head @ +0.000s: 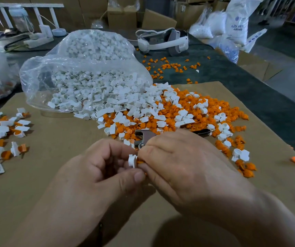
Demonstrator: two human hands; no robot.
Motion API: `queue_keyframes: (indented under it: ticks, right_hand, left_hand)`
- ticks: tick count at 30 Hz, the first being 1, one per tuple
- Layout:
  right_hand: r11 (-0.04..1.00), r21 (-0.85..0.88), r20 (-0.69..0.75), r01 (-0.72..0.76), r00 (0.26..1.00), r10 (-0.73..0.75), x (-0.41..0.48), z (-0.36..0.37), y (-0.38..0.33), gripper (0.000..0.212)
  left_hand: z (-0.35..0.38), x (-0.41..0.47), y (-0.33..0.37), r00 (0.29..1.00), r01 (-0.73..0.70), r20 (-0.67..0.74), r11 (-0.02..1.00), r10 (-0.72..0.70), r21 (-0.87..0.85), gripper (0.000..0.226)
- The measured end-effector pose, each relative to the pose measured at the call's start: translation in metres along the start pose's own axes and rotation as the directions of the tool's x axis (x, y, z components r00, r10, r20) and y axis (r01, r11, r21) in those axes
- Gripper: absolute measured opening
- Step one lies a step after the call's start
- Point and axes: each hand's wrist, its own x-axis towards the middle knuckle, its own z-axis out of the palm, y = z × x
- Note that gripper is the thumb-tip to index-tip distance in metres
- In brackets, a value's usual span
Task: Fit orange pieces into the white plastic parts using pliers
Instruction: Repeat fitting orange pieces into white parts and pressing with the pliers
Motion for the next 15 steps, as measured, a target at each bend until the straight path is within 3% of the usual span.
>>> queue_keyframes:
  ticks: [3,8,11,15]
  right_hand:
    - [0.987,0.148,-0.010,-0.054,0.998,0.056,-0.0008,-0.0023,-0.0027,0.021]
    - [0.956,0.285,-0.086,-0.071,0.991,0.099,-0.0023,-0.0010,-0.0032,0.023]
    - [0.954,0.297,-0.134,-0.042,0.987,0.086,-0.0028,0.0001,-0.0024,0.025]
    - [0.952,0.306,-0.182,-0.005,0.981,0.064,-0.0033,0.0023,-0.0014,0.024]
  left_hand:
    - [-0.0028,-0.0020,0.0030,0.989,-0.148,0.012,0.966,0.148,0.212,0.053]
    - [-0.0024,0.0003,0.0052,0.930,-0.353,0.049,0.851,0.364,0.388,0.037]
    - [-0.0030,0.0009,-0.0003,0.936,-0.343,0.042,0.878,0.350,0.335,0.039]
    - [-0.0019,0.0066,0.0075,0.934,-0.358,0.131,0.876,0.333,0.323,0.032]
